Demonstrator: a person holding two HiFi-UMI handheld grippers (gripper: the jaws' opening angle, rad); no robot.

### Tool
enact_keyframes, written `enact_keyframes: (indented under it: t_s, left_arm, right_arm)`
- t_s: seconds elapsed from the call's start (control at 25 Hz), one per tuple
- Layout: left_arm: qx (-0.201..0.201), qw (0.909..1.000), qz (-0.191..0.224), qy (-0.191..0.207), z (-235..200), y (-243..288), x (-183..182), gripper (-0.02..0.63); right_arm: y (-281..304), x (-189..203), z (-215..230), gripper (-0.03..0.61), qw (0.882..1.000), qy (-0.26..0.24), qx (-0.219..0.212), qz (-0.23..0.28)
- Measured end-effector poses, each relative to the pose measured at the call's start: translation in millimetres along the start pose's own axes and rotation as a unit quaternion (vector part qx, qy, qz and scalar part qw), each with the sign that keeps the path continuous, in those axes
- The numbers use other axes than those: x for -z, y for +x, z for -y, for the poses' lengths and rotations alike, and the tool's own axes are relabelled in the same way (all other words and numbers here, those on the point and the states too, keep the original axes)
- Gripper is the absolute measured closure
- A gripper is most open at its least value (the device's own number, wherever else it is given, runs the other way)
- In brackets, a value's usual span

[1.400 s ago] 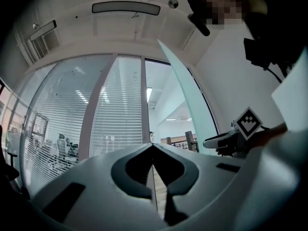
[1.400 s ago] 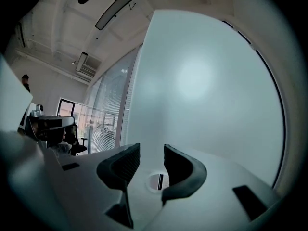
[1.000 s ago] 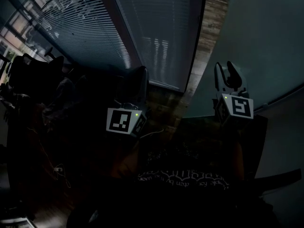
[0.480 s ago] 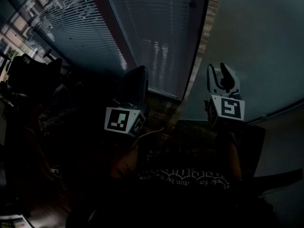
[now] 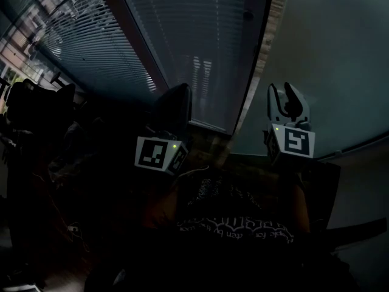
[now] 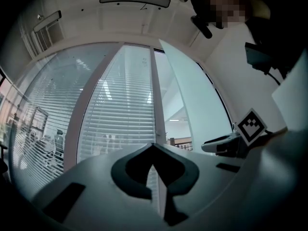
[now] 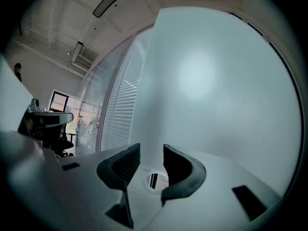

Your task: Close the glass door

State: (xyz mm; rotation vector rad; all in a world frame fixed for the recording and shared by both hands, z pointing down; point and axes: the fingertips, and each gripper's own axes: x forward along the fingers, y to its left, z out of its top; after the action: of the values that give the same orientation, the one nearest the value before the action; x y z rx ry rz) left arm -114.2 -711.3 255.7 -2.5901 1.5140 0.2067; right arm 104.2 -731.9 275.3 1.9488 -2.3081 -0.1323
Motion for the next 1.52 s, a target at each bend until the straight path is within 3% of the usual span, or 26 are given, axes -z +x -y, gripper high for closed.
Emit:
enact_keyframes:
  t_s: [0.6,1.52]
  left_arm:
    - [0.057,0.9983,0.013,-0.003,-20.5,63.1,2.5,0.612]
    - [0.055,0.9983,-0.011,-0.015,-61.6,107.3,32.4,0.612]
  right_arm:
    - [55.7,5.4,18.4,0.428,0.999,0.031,0.028,-0.02]
    - [129.2,-0.8,48.4,0.428,0.998,0.021,0.058,-0.029]
